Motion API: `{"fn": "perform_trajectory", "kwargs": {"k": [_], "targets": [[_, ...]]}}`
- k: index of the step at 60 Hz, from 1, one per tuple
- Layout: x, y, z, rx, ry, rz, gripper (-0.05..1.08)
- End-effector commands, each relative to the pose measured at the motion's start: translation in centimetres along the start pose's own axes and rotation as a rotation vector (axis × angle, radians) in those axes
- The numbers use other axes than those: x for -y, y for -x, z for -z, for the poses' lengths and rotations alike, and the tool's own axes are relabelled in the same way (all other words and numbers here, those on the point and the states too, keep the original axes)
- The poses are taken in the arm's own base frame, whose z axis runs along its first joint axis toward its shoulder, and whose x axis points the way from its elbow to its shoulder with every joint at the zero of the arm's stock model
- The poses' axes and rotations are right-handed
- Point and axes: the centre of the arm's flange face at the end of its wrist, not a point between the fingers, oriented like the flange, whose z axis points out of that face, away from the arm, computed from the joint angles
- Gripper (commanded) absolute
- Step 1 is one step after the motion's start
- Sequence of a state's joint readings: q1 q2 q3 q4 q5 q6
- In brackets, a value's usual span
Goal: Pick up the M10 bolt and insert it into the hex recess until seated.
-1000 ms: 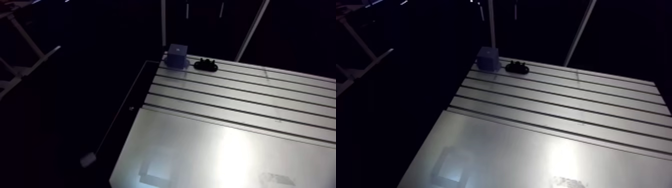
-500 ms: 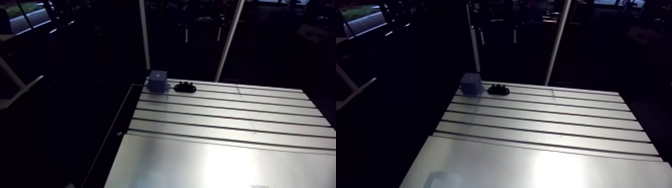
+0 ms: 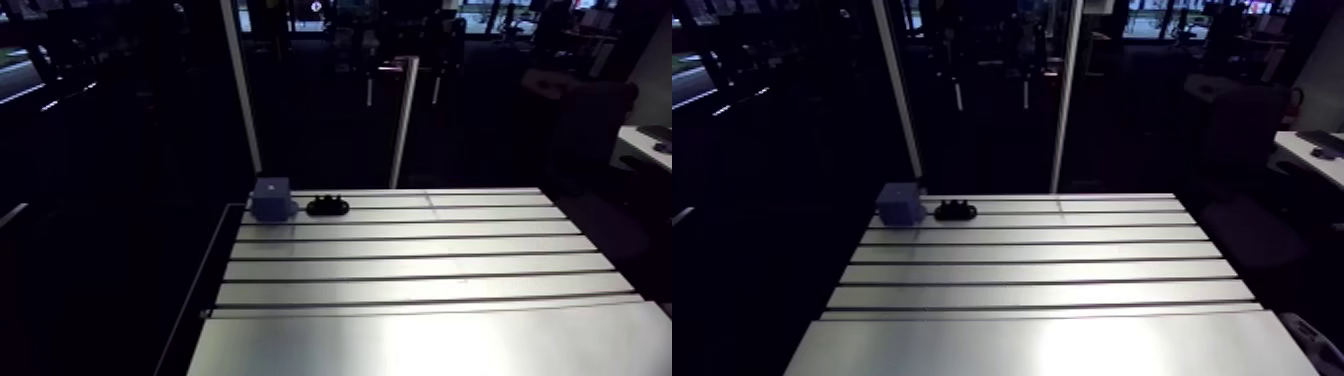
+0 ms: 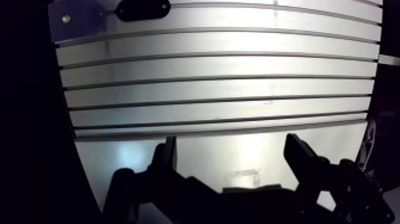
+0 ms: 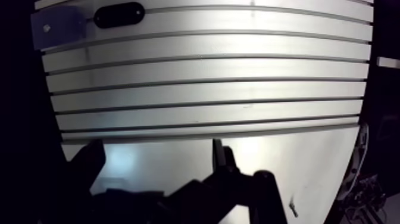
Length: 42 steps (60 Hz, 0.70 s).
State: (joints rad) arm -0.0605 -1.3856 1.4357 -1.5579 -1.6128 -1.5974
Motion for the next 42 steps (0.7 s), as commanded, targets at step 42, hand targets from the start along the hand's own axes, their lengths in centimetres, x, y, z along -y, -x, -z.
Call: {"fn": "perform_trajectory", "kwargs": {"k": [42], "targets": [[-0.9, 0.7, 4.3, -0.051, -0.005, -0.015, 0.02]]}}
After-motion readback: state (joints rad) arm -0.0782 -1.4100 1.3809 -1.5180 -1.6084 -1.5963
